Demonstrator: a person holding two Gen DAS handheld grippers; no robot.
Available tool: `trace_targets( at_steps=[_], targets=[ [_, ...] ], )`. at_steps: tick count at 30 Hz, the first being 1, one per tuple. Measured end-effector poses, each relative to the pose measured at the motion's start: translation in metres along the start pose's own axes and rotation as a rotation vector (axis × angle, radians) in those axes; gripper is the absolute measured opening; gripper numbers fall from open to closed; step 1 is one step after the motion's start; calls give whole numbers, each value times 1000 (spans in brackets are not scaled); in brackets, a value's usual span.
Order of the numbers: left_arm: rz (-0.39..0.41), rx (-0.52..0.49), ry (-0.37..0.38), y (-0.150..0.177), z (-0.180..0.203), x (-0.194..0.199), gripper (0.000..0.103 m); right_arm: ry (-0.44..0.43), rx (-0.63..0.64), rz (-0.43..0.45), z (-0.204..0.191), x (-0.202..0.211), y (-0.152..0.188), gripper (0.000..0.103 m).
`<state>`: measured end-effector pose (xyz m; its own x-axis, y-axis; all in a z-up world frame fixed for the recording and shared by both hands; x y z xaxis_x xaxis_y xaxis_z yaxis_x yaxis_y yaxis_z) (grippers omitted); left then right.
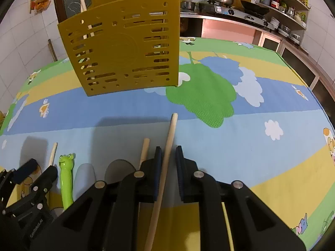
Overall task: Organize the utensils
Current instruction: 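Reach for the next chopstick with the left tool while the right tool grasps one, then lift both held chopsticks up over the yellow slotted holder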
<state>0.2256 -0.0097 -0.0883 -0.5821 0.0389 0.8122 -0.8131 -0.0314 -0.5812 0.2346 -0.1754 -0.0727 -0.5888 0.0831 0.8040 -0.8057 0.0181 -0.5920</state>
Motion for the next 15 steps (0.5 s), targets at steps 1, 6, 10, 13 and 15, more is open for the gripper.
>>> trace_targets(
  at_steps=[1,6,10,13,15],
  targets=[
    [-5,-2,-5,-1,1,0,42,2,3,-2,0,-1,-1,14],
    [-34,-11,-17,-7,10,-3,26,-4,5,-11,0,-2,-5,14],
    [-40,-15,-12,-11,16,-6,11,-3,19,-6,-1,0,-4,9],
    [-33,2,-3,-13,15,-6,5,-13,20,-4,2,1,-1,8],
    [-30,14,4,-13,14,-7,5,-19,30,-2,3,3,0,6]
  ],
)
Point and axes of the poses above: each gripper's, at about its wrist camera, not at the fingertips, and x roughly against the way its jaws point, z to its right, y to its underside, the point moved 3 cm from there along -x, roughly the way its jaws point, and after that the axes turned 8 degrees about x, right-handed, at the moved point
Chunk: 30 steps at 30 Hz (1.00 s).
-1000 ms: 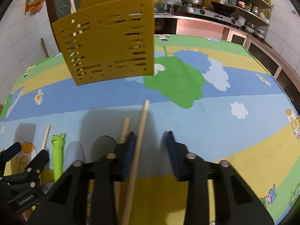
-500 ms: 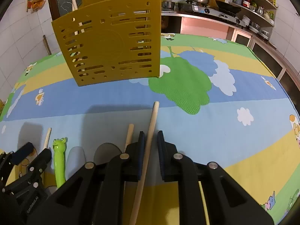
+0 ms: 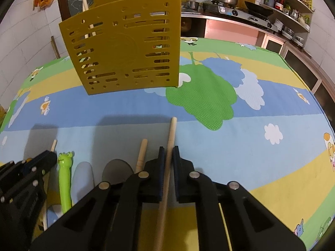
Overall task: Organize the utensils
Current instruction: 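Lift both held chopsticks up over the yellow slotted holder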
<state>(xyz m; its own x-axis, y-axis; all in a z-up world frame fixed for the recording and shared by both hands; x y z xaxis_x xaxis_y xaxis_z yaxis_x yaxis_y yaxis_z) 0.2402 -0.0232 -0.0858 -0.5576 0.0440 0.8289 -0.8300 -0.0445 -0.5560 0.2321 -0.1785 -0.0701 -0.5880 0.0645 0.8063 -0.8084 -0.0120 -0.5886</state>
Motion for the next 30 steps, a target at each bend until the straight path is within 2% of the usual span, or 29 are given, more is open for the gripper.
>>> trace_targets(
  at_steps=[9,15,22,30],
  targets=[
    [15,24,11,-2,-3,3,4,-38,-12,22,16,10,7,6],
    [89,39,38,-10,-5,28,4,-63,-52,102,37,34,5,6],
    [236,101,95,-24,-14,80,4,-87,-82,272,51,80,-2,6],
    [397,106,105,-21,-11,126,4,-78,-47,463,43,127,-6,6]
  ],
)
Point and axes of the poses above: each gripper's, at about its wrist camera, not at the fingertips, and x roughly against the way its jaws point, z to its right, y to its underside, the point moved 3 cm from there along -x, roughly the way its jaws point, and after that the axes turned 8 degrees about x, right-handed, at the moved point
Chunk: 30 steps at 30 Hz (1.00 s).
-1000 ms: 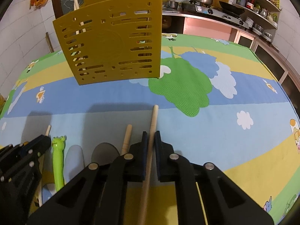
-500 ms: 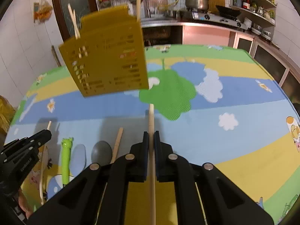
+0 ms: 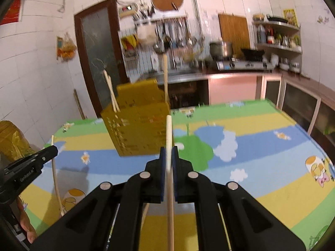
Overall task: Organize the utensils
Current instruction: 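Lift both held chopsticks up over the yellow slotted holder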
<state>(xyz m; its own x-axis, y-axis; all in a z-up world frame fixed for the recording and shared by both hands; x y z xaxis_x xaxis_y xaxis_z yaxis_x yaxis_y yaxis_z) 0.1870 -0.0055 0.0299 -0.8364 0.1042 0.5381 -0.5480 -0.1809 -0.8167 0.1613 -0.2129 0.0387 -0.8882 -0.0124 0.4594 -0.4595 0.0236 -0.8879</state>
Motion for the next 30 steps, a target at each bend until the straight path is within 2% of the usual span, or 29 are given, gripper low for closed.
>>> trace_targets(
  at_steps=[5,14,17,22,30],
  targets=[
    [46,-12,-1,3,0,12,4,-5,18,75,-1,13,-2,6],
    [110,-49,14,5,3,28,4,-7,11,91,4,18,12,6],
    [125,-52,27,-1,4,34,4,-5,12,122,8,25,10,6],
    [168,-43,58,-31,14,40,4,-21,-23,210,17,31,-26,6],
    [335,-37,104,-120,49,44,4,-43,-31,405,18,10,-113,6]
  ],
)
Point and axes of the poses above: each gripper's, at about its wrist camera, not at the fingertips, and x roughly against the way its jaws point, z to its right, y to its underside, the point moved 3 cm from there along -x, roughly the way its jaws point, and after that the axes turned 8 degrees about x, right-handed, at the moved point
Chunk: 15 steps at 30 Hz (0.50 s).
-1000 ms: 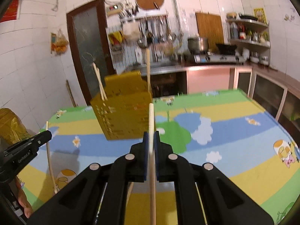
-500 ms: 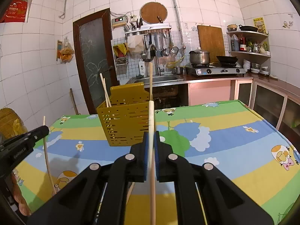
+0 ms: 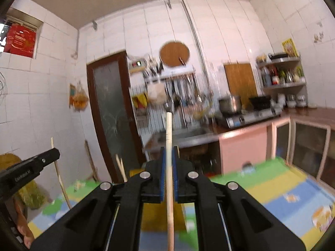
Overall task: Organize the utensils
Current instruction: 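Lift both held chopsticks up over the yellow slotted holder, then lower both chopsticks into the holder and open both tools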
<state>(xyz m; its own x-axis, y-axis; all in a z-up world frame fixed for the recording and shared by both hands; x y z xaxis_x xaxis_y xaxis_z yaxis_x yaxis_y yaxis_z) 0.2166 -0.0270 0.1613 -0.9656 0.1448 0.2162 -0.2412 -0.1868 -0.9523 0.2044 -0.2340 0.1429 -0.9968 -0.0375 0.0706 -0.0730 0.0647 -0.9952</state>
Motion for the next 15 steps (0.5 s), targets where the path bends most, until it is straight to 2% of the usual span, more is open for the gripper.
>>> trace_targets(
  at_steps=[3,7,11,15],
  targets=[
    [67,6,17,-32,13,-17,4,14,-3,70,-1,-26,-20,6],
    [133,6,25,-54,26,-48,4,1,-40,143,1,-66,-34,6],
    [153,-7,19,-53,33,-85,4,15,-14,183,-2,-96,-32,6],
    [139,-2,20,-35,32,-120,4,44,-8,202,-1,-120,-18,6]
  ],
)
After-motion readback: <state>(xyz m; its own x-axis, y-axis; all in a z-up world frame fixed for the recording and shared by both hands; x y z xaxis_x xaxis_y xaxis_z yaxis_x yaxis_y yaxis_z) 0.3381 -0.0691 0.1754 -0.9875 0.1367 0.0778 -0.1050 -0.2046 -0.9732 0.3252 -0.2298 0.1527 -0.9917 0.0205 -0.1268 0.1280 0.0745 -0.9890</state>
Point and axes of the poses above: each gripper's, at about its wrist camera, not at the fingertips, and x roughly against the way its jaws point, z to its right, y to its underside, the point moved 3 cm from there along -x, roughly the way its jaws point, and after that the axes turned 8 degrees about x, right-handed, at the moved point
